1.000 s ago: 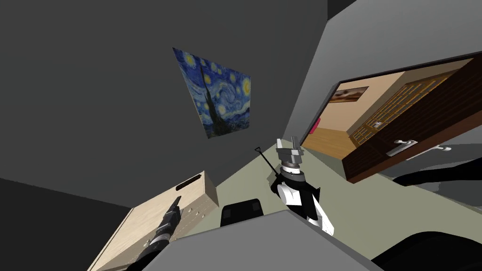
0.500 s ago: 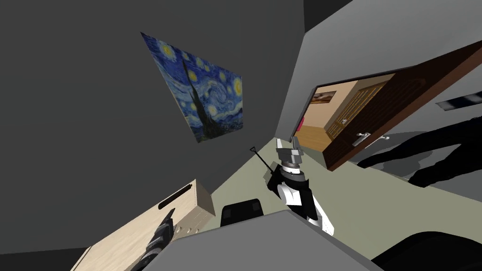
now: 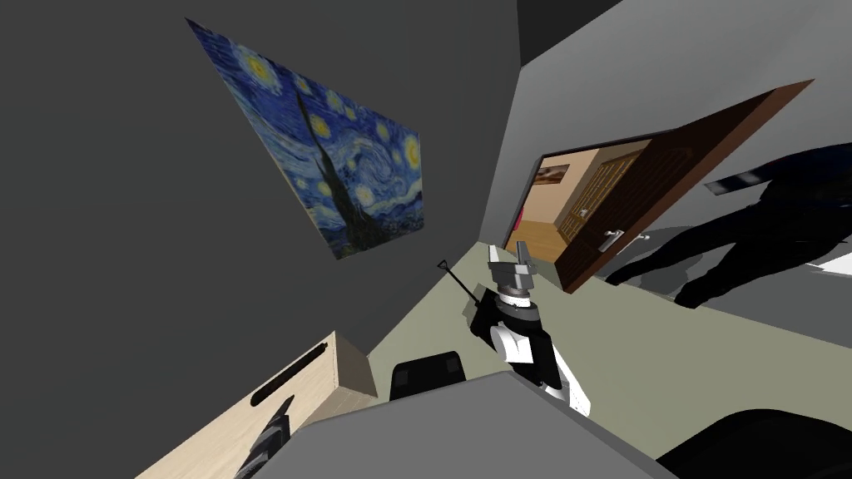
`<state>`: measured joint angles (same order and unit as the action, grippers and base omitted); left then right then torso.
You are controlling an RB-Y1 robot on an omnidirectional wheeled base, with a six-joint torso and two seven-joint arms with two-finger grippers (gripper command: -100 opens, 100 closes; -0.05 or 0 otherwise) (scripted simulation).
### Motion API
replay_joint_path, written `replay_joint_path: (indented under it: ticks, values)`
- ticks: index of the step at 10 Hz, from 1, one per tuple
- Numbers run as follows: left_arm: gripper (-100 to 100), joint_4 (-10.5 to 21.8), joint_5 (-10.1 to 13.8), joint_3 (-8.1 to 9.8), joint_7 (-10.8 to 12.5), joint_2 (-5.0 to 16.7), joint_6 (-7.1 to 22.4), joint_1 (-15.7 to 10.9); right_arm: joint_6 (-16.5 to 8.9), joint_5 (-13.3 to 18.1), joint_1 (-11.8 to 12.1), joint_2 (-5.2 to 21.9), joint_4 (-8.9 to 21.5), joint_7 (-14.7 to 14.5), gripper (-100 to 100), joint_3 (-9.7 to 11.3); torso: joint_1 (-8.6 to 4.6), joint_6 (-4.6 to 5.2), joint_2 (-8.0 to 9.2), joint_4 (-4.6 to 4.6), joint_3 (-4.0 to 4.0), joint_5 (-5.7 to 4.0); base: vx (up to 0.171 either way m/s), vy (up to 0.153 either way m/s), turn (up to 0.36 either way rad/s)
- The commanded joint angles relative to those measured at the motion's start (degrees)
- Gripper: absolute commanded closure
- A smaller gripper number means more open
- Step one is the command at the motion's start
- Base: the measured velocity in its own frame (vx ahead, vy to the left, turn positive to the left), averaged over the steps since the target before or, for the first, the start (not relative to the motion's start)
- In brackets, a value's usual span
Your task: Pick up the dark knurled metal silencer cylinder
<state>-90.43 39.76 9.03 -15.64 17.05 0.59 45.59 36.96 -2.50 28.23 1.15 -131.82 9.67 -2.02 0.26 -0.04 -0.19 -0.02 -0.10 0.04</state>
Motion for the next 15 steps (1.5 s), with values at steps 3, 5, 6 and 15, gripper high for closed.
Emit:
replay_joint_path:
  ticks: [3, 5, 6, 15]
  values:
    - [-100, 3.71, 4.18, 0.5, -1.01, 0.66, 0.98, -0.22, 0.0, 0.0, 0.0, 0.0, 0.0, 0.0, 0, 0.0, 0.08, -0.02, 0.02, -0.01, 0.0, 0.01, 0.073, 0.047, -0.108]
    - [-100, 7.18, 8.11, 1.62, -2.28, 1.08, 2.55, -0.57, 0.0, 0.0, 0.0, 0.0, 0.0, 0.0, 0, 0.0, 0.1, -0.02, 0.06, 0.0, 0.03, 0.02, 0.091, 0.078, -0.153]
    - [-100, 7.47, 9.31, 1.62, -2.28, 1.08, 2.55, -0.57, 0.0, 0.0, 0.01, 0.01, 0.0, 0.0, 0, -0.01, 0.21, -0.01, -0.06, -0.02, -0.04, 0.04, 0.105, 0.074, -0.07]
    - [-100, 16.51, 22.38, 4.06, -5.23, 2.25, 5.69, -2.57, 0.0, 0.0, 0.01, 0.01, 0.0, 0.0, 0, -0.01, 0.19, -0.04, -0.01, -0.02, -0.02, 0.05, 0.083, 0.081, -0.061]
